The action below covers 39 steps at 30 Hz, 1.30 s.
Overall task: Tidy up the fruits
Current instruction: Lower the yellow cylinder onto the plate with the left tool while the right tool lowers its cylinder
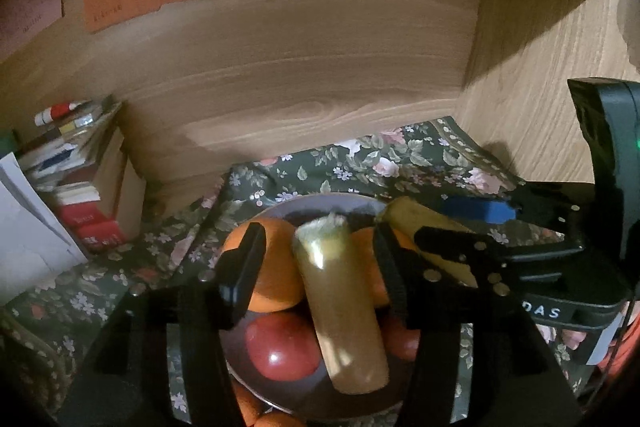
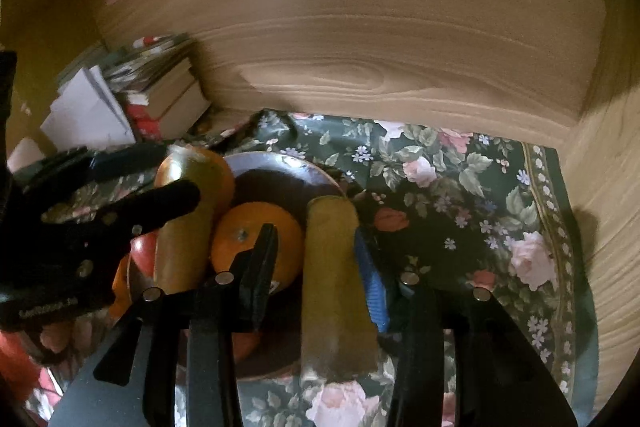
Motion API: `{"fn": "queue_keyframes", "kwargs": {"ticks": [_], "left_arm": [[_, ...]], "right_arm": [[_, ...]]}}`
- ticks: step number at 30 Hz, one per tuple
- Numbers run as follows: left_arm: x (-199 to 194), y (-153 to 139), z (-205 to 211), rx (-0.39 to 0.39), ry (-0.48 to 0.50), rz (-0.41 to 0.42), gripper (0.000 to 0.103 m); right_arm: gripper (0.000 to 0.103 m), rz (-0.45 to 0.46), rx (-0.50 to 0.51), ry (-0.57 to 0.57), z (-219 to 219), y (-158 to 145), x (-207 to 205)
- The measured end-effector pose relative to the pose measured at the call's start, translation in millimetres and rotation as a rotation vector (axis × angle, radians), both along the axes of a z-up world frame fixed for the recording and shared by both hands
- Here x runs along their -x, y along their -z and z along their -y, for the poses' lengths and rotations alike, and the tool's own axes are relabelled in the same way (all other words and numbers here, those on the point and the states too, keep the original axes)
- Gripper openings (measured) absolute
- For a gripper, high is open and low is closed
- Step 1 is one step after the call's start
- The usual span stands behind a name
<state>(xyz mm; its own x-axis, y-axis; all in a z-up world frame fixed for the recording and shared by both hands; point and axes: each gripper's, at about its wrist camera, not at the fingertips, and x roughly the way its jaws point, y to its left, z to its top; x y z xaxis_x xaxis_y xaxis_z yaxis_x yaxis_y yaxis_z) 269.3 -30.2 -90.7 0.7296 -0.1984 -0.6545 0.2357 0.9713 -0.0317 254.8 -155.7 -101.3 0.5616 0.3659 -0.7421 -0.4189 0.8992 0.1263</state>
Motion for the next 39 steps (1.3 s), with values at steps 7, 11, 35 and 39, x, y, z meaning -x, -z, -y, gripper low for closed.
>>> {"fn": "queue_keyframes", "kwargs": {"ticks": [7,11,35,39], "left_arm": [[14.5,-17.1,-9.4,0.004,-0.009,0.029,0.060],[36.7,-31.1,-22.9,-0.004,-0.027,0.074,0.064],[131.3,35.1,-124.0,-0.003,-0.119,-0.074,0.080],[144.7,41.5,-129.1,0.007,-0.108,-0.070,0.080]], "right_arm": [[0.038,0.069,0.016,-0.006,2.4,-18.3,20.8],[0.039,0.131,0.008,-0.024,-0.1,-34.3,41.0],[0.041,0.016,-0.019,-0.212,-89.2,11.1,119.1],[0.041,-0.031,-0.003,-0.228,-107.9,24.2,115.0]]}}
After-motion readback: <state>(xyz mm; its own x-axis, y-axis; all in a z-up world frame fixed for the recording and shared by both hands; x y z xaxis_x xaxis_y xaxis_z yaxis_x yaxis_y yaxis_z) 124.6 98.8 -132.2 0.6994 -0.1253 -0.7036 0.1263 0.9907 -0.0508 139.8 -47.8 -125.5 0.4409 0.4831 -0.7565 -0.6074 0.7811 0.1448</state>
